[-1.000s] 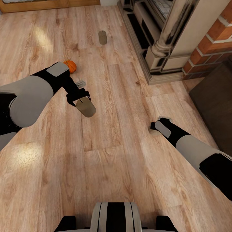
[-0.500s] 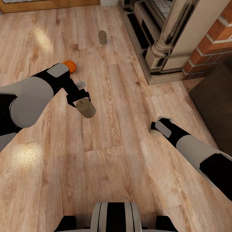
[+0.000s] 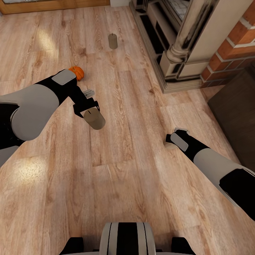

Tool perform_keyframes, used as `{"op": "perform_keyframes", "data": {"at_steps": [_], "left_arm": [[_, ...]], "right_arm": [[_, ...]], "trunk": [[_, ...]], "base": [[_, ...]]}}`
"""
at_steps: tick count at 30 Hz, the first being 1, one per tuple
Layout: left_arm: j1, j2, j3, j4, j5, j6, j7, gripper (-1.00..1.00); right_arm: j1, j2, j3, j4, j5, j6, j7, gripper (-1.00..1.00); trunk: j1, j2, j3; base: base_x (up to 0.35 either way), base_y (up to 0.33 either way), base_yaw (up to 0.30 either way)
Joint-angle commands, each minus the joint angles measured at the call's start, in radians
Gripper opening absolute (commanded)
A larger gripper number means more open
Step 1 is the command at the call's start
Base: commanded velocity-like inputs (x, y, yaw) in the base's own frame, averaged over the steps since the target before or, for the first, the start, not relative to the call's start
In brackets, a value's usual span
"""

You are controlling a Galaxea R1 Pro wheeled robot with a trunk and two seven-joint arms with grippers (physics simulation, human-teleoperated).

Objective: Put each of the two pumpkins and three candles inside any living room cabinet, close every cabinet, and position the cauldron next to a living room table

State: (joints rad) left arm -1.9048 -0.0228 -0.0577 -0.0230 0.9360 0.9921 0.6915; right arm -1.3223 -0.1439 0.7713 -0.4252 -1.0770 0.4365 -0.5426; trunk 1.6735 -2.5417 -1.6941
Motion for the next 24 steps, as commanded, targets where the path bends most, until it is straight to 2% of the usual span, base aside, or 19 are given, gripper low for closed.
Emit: {"op": "perform_keyframes", "data": {"at_steps": [1, 3, 8, 15, 19, 21, 24], "left_arm": [[0.000, 0.000, -0.006, -0.001, 0.010, 0.004, 0.008, -1.00], [0.000, -0.001, -0.006, -0.002, 0.010, 0.004, 0.008, -1.00], [0.006, -0.003, -0.007, -0.001, 0.008, 0.003, 0.005, -1.00], [0.075, -0.019, -0.007, -0.001, 0.008, -0.056, 0.000, -1.00], [0.094, -0.023, -0.007, -0.002, 0.008, -0.071, -0.001, -1.00], [0.103, -0.024, -0.008, -0.002, 0.008, -0.075, -0.001, -1.00], [0.112, -0.028, -0.009, -0.001, 0.007, -0.078, 0.000, -1.00]], "right_arm": [[0.000, -0.002, 0.005, 0.021, -0.015, 0.002, -0.005, -1.00], [0.000, -0.002, 0.005, 0.020, -0.015, 0.002, -0.005, -1.00], [0.000, -0.002, 0.004, 0.017, -0.014, -0.003, -0.005, -1.00], [-0.001, -0.007, 0.001, -0.002, -0.011, -0.046, -0.012, -1.00], [-0.001, -0.024, 0.000, -0.089, -0.005, -0.050, -0.036, -1.00], [-0.001, -0.037, 0.000, -0.185, 0.003, -0.046, -0.089, -1.00], [-0.001, -0.042, 0.000, -0.299, 0.007, -0.038, -0.174, -1.00]], "trunk": [[0.007, 0.000, -0.001], [0.007, 0.000, -0.001], [0.005, 0.001, 0.019], [0.002, 0.003, 0.046], [0.000, 0.004, 0.061], [-0.001, 0.004, 0.069], [-0.002, 0.005, 0.080]], "base": [[0.000, 0.000, 0.000], [0.000, 0.000, 0.000], [0.000, 0.000, 0.000], [0.000, 0.000, 0.000], [0.000, 0.000, 0.000], [0.000, 0.000, 0.000], [0.000, 0.000, 0.000]]}}
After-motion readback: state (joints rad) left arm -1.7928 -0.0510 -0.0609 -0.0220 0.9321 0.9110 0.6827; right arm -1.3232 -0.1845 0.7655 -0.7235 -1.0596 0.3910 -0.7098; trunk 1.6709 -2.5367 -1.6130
